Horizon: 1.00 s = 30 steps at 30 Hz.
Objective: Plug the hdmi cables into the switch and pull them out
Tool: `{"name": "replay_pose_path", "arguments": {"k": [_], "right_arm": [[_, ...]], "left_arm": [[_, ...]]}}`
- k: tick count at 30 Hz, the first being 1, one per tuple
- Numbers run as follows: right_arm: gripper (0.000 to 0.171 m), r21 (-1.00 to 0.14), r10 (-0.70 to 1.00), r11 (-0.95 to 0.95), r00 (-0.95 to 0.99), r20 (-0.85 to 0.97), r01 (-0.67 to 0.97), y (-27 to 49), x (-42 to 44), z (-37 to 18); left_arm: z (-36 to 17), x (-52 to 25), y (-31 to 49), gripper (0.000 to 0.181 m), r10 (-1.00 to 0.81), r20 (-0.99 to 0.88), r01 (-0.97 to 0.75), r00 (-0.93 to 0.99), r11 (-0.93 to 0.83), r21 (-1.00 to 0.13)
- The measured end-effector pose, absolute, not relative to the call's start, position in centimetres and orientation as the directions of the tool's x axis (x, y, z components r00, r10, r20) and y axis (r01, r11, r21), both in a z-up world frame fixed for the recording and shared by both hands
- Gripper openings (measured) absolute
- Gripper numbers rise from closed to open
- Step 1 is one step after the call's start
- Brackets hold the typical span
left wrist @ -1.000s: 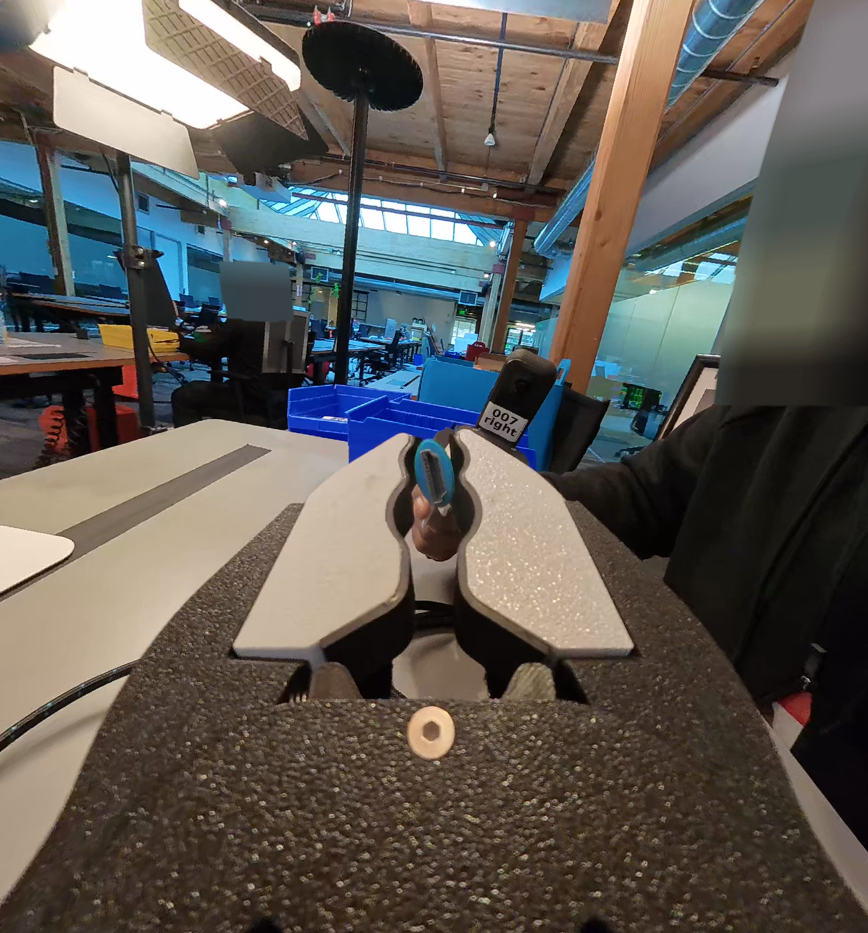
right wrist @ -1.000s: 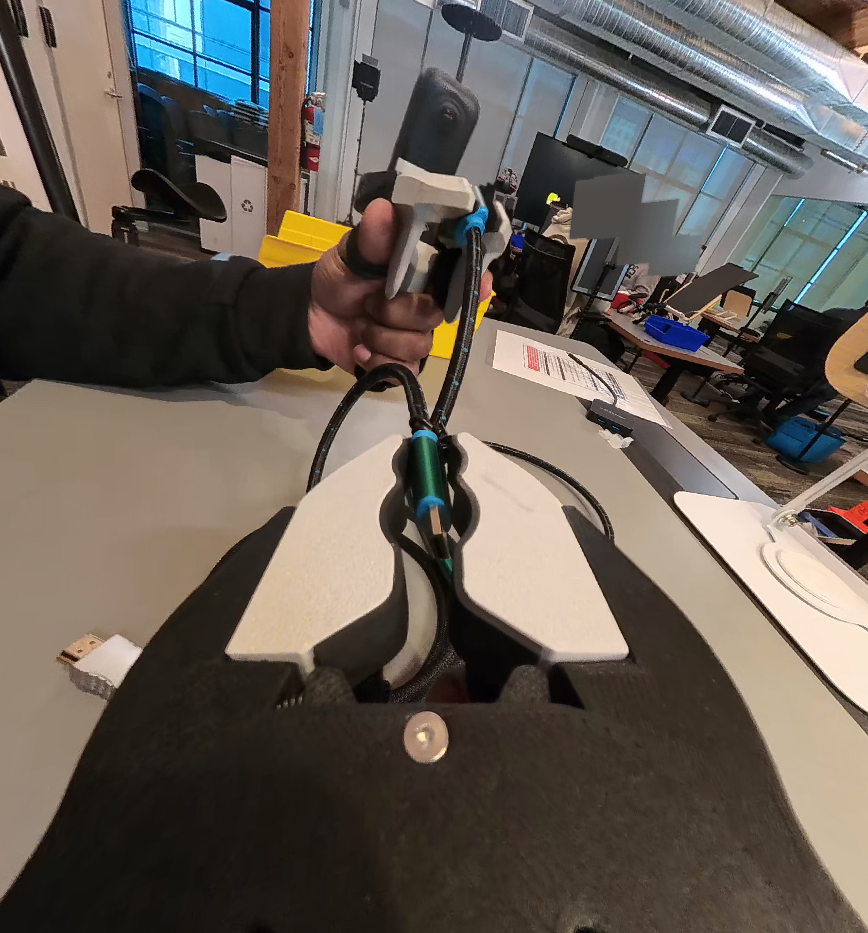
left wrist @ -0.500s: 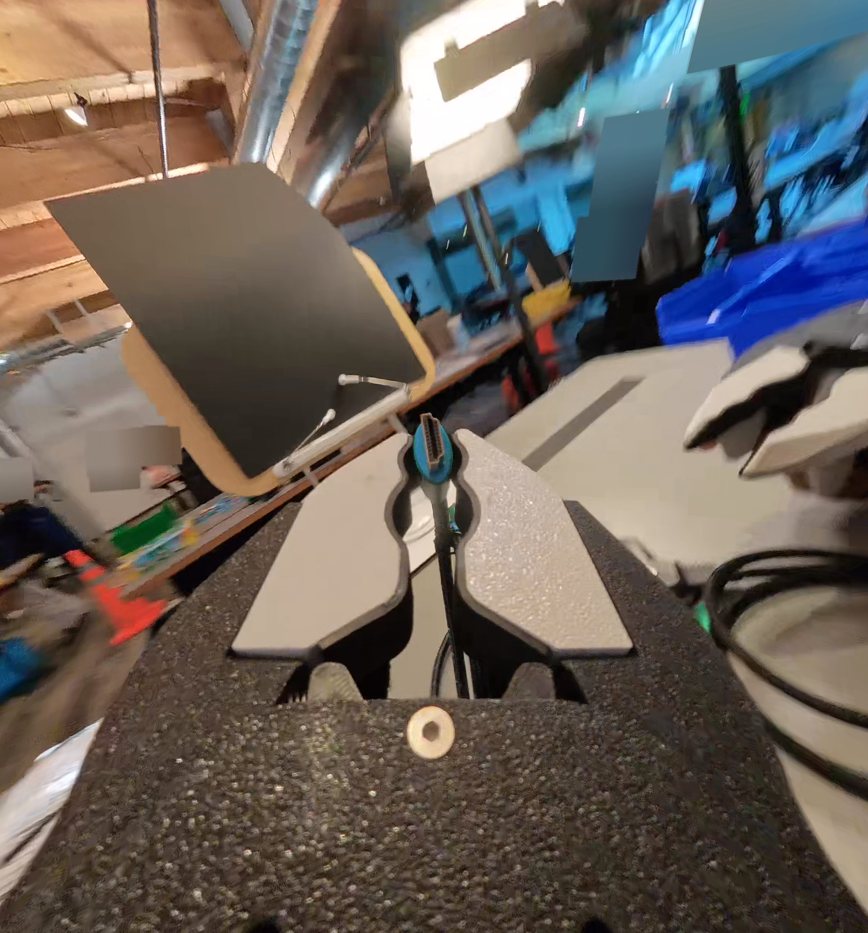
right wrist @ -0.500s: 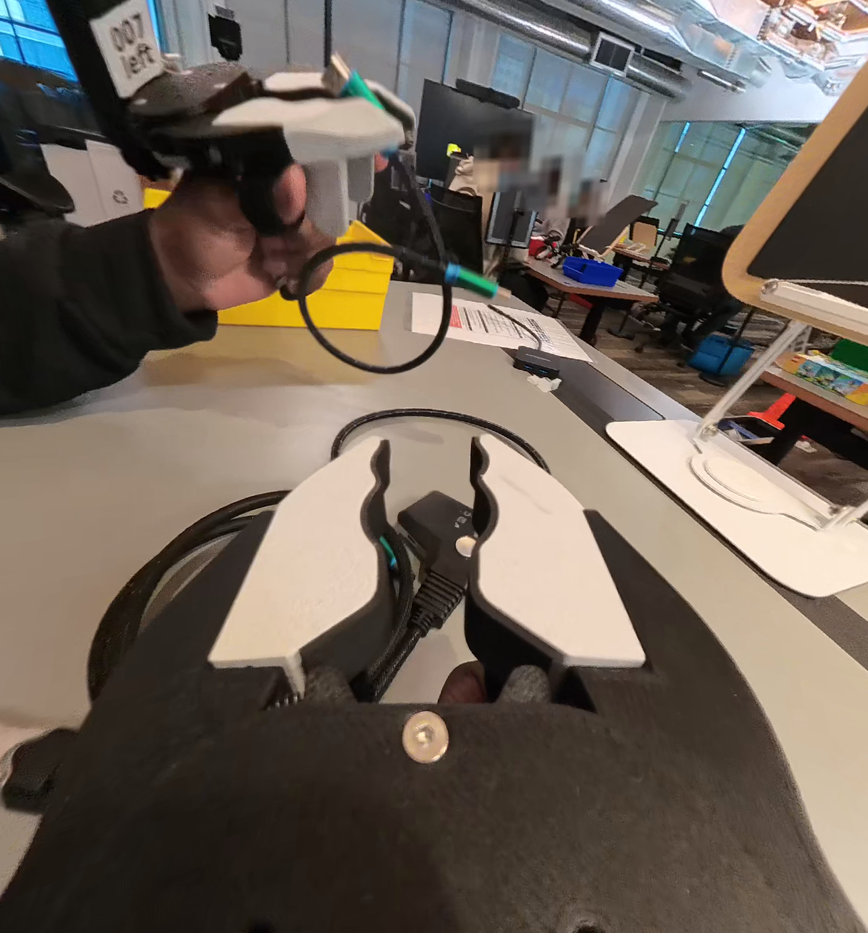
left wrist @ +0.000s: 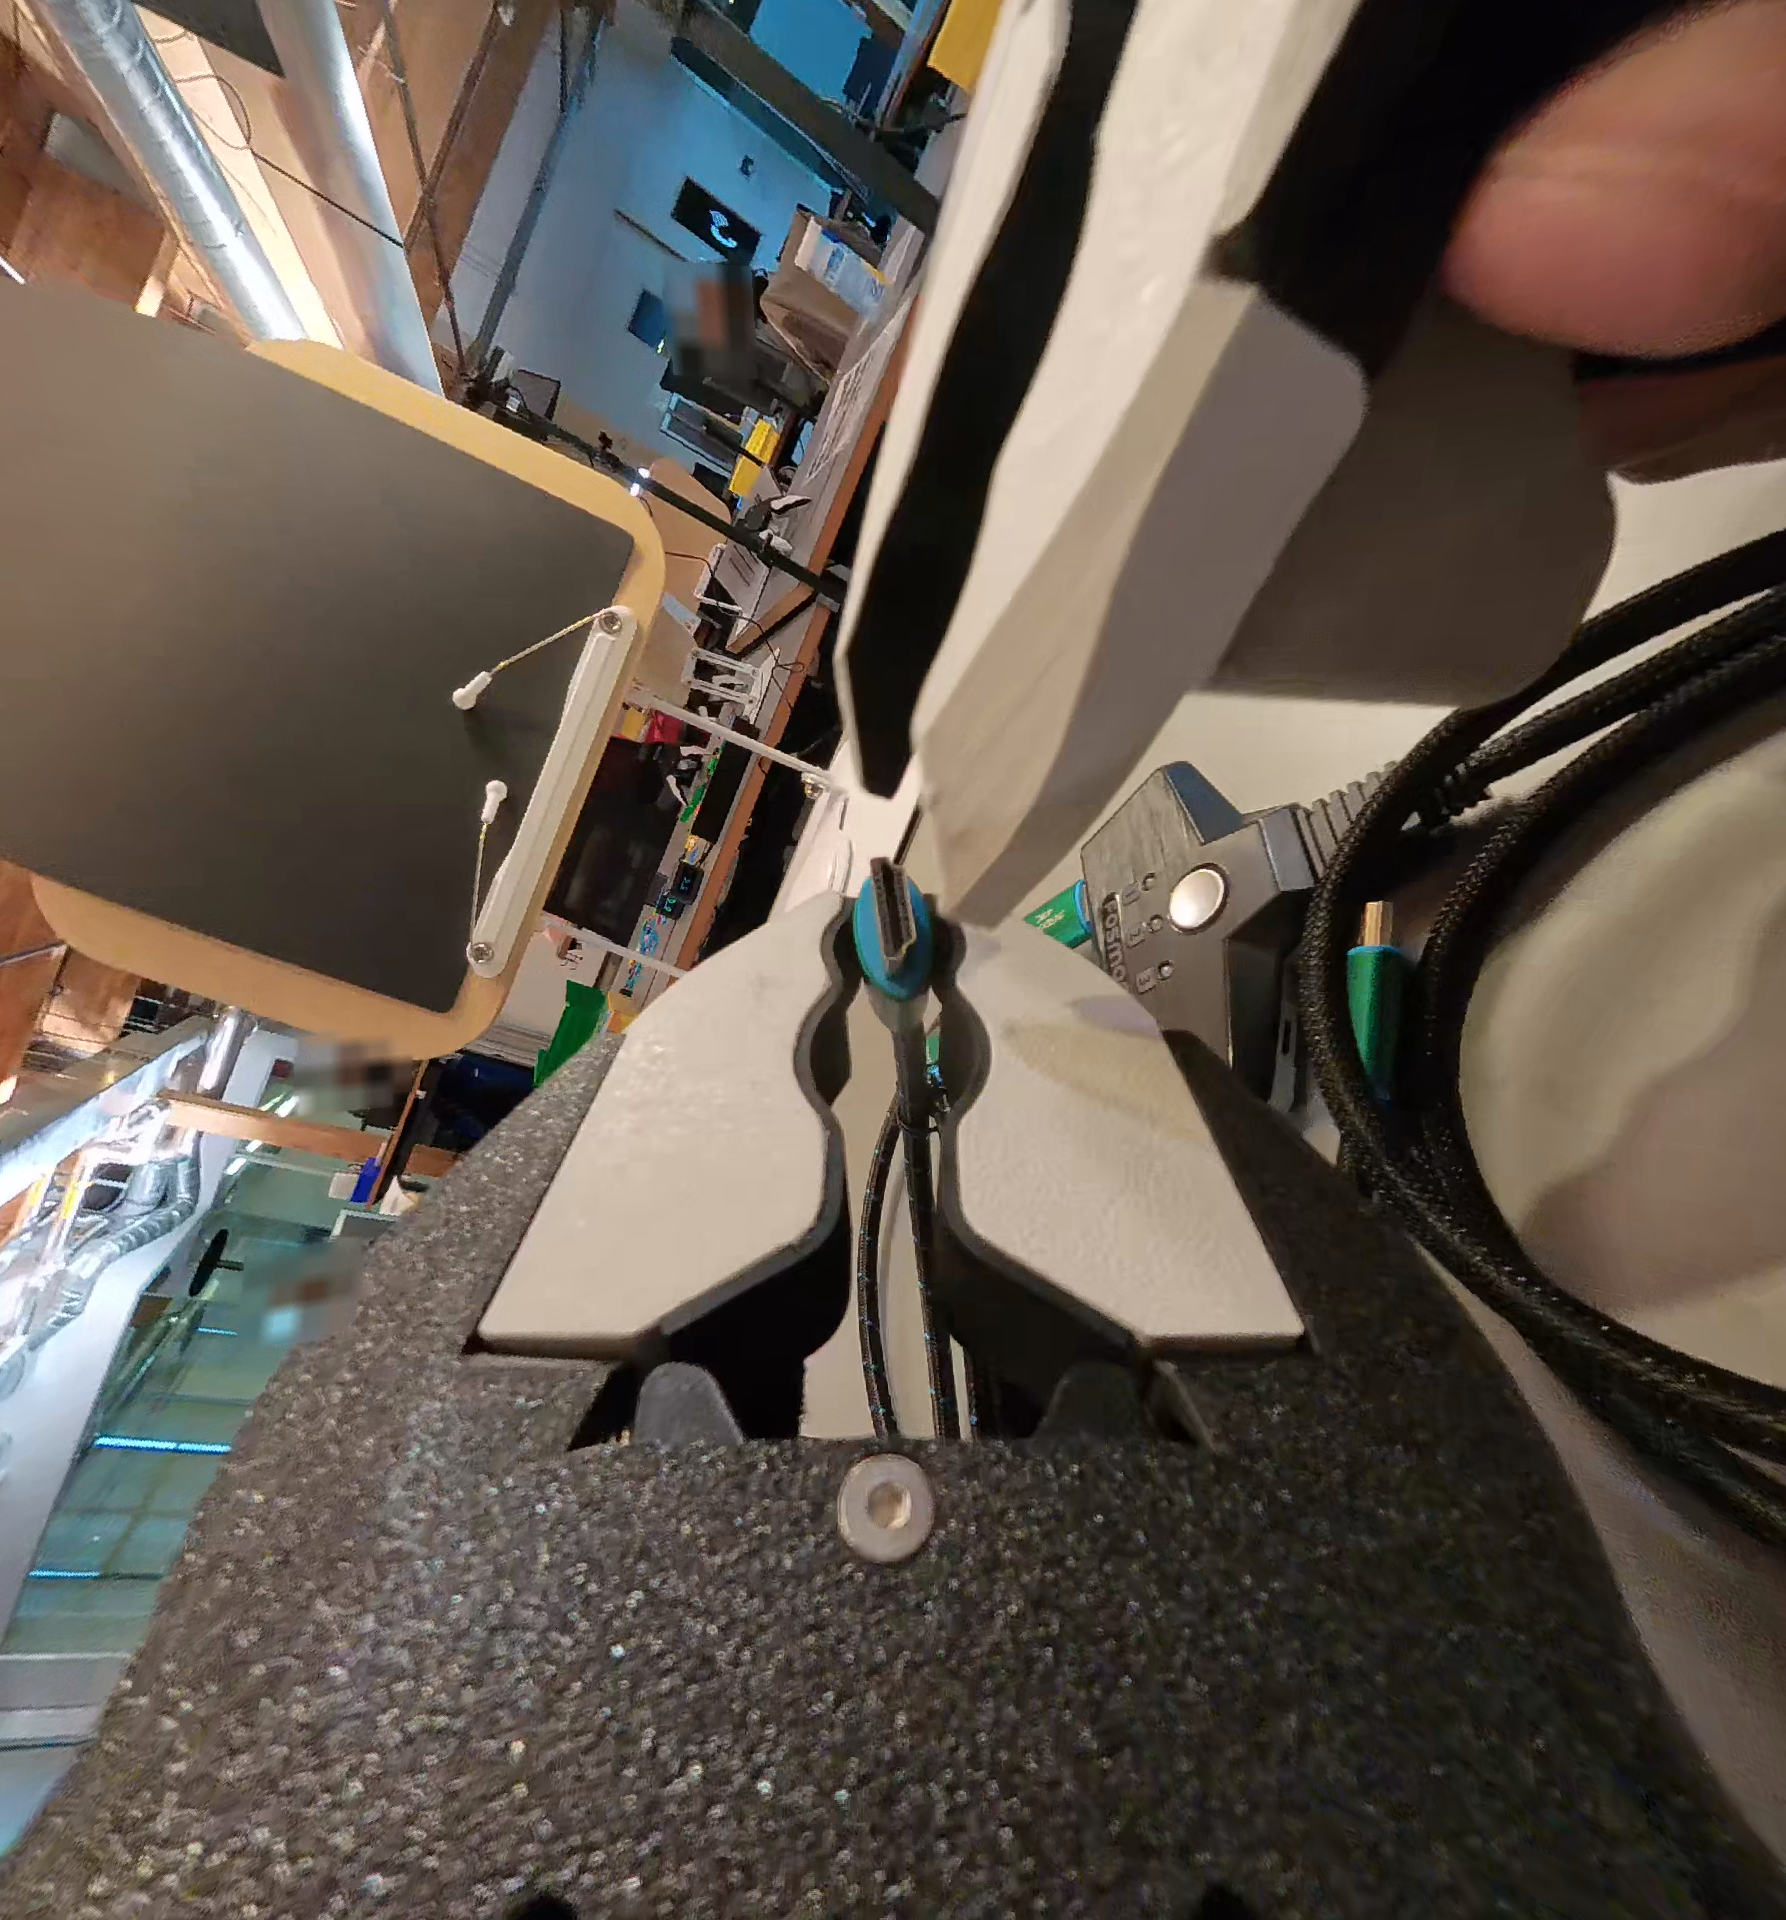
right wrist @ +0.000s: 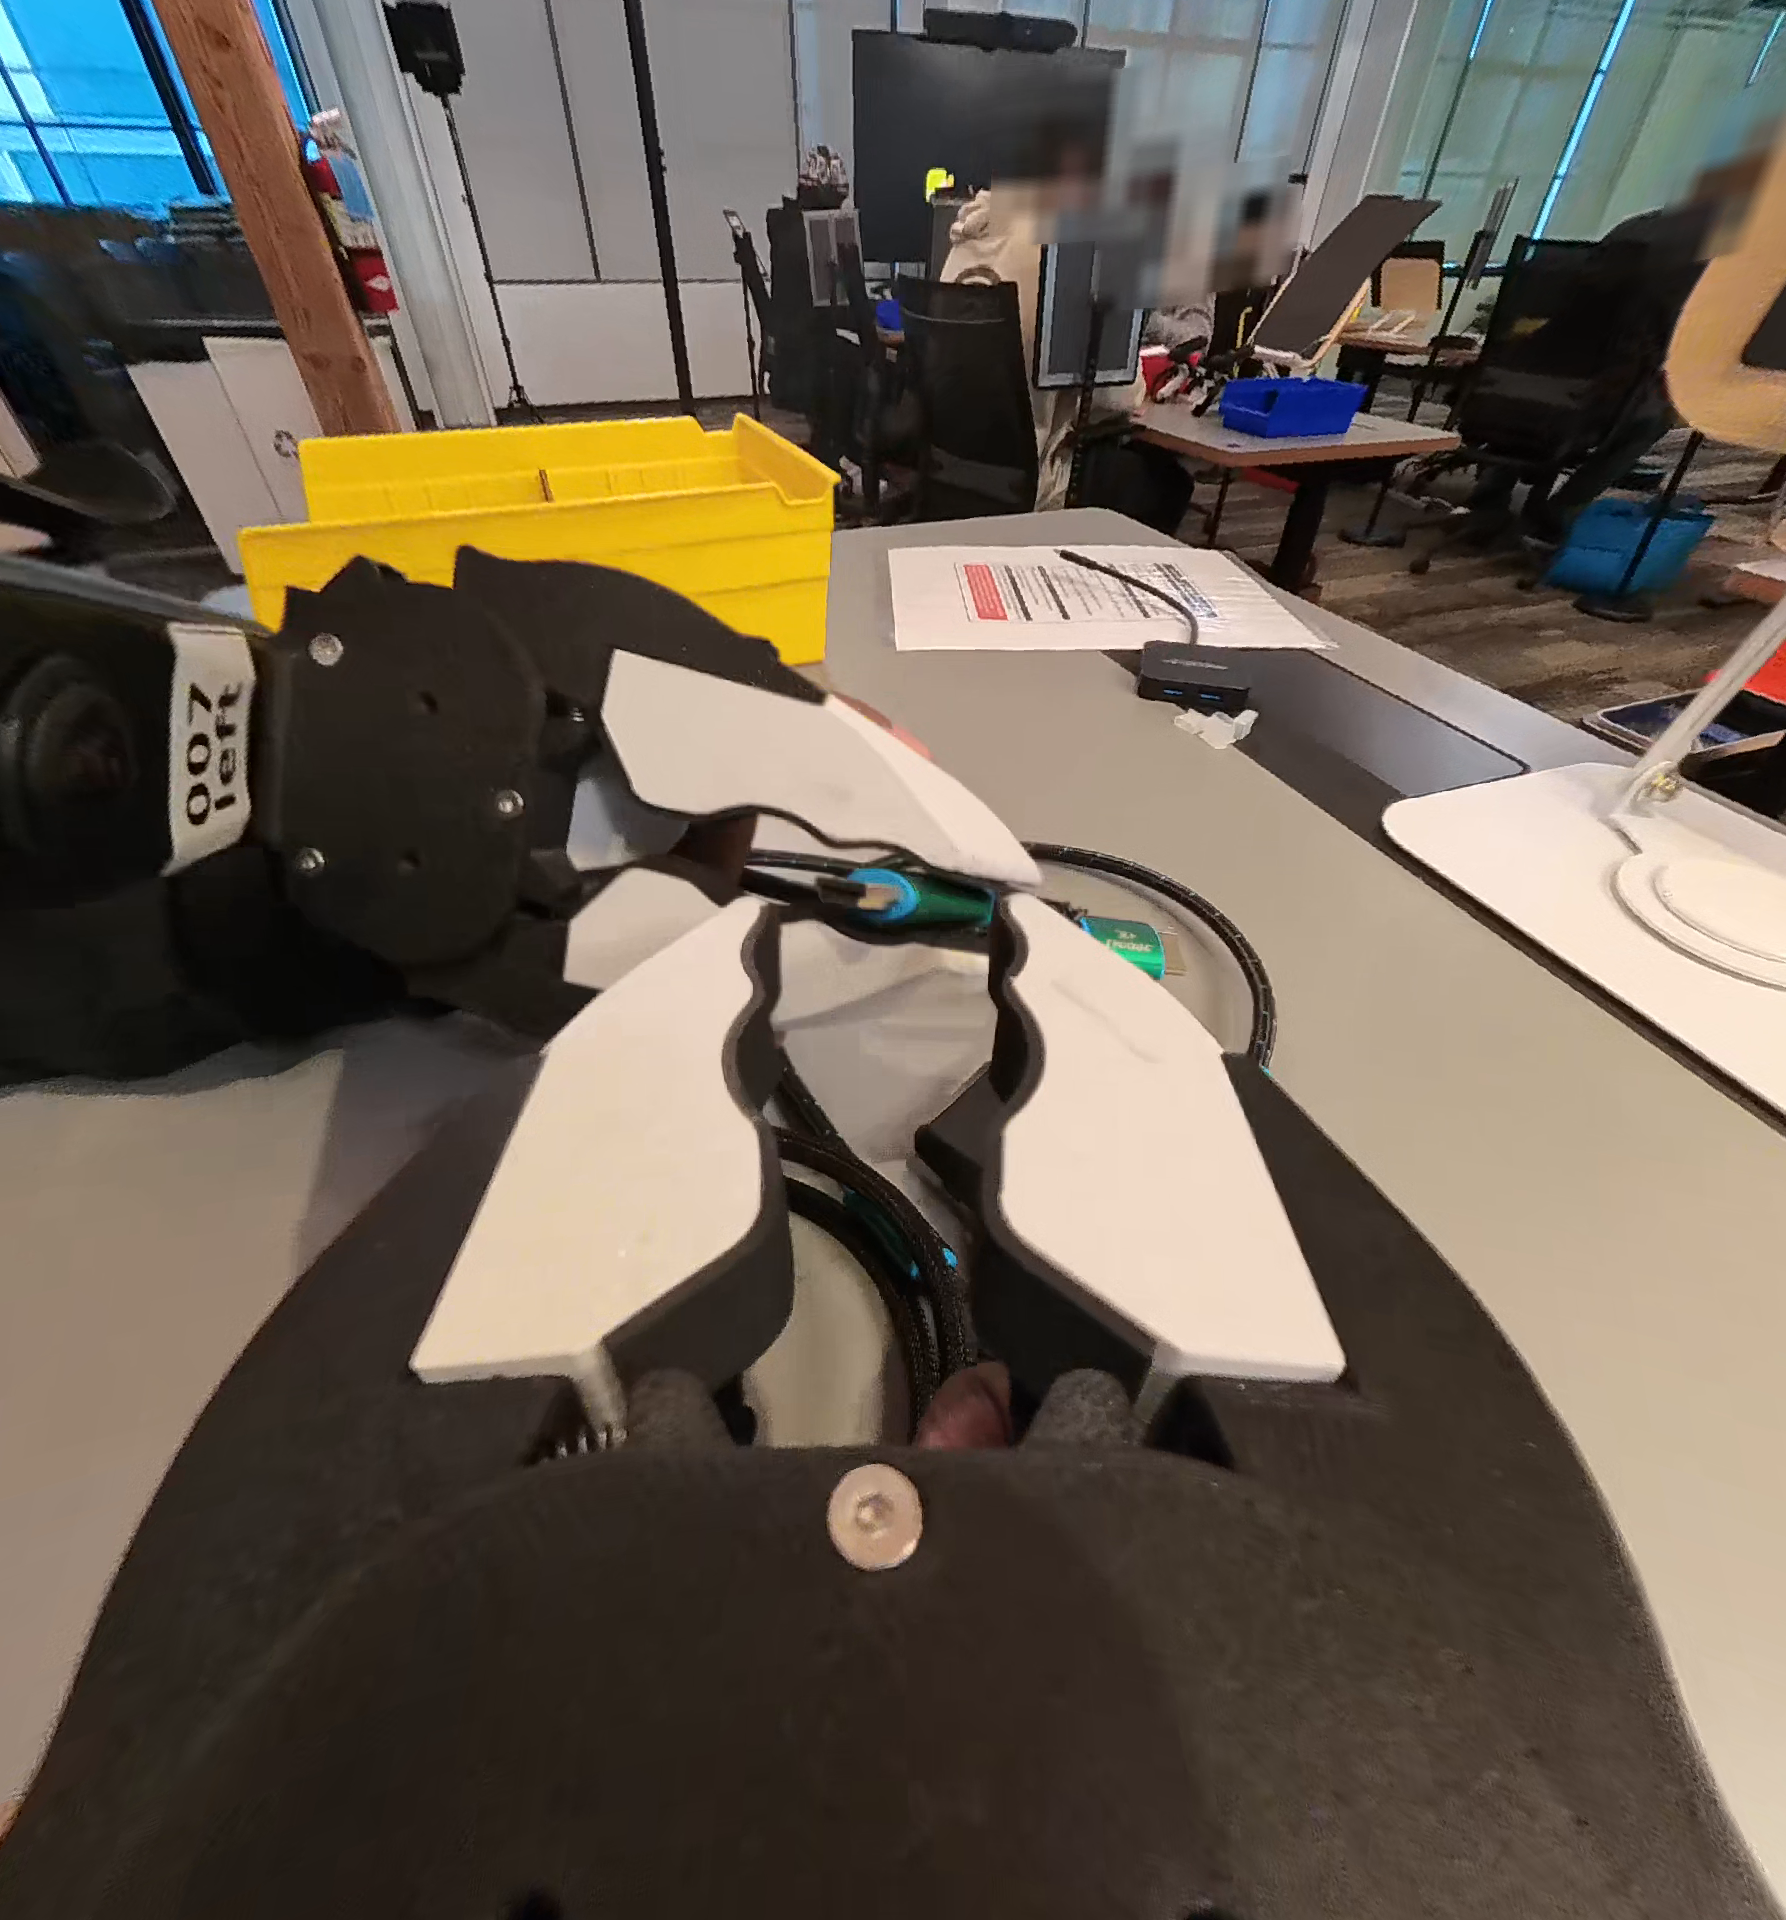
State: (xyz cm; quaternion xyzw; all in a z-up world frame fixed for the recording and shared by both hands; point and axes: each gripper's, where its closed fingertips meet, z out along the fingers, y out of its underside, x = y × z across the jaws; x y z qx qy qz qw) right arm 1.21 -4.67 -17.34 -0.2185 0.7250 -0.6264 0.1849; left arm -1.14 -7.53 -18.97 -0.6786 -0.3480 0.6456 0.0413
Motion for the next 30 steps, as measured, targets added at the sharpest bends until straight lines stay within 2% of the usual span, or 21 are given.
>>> {"name": "replay_pose_path", "arguments": {"k": [7,12,16,19,21,26,28,30], "right_arm": [[0.041,-0.967,-0.471,0.232,-0.882,-0.016,-0.106,-5.7,1.3,-19.1],[0.036,-0.951,-0.464,0.305,-0.879,-0.112,-0.04,-5.8,1.1,-19.9],[0.026,-0.951,-0.452,0.288,-0.891,-0.035,-0.109,-6.0,0.3,-20.2],[0.02,-0.948,-0.463,0.241,-0.883,0.076,-0.208,-6.0,-0.7,-20.7],[0.019,-0.95,-0.48,0.203,-0.87,0.113,-0.236,-5.9,-1.2,-20.9],[0.016,-0.938,-0.496,0.115,-0.837,0.231,-0.327,-5.9,-1.9,-20.6],[0.015,-0.92,-0.507,0.072,-0.809,0.299,-0.386,-5.7,-1.6,-20.7],[0.014,-0.902,-0.519,0.029,-0.778,0.355,-0.431,-5.5,-1.1,-20.7]], "left_arm": [[-20.2,-1.8,-7.2,0.013,0.475,-0.879,0.465,-0.049,-0.768,-0.44],[-20.5,-1.9,-6.9,0.012,0.485,-0.874,0.457,-0.039,-0.769,-0.447],[-20.9,-1.9,-6.5,0.021,0.558,-0.83,0.428,0.003,-0.751,-0.503],[-21.3,-1.3,-5.6,0.05,0.712,-0.696,0.393,0.093,-0.668,-0.631],[-20.8,-0.6,-5.7,0.059,0.796,-0.596,0.383,0.105,-0.586,-0.714],[-18.1,1.1,-6.0,0.063,0.977,-0.147,0.314,0.153,-0.189,-0.93],[-17.9,1.8,-5.8,0.063,0.98,0.022,0.323,0.197,-0.044,-0.945],[-18.6,2.0,-5.8,0.063,0.975,0.053,0.356,0.217,-0.028,-0.934]]}}
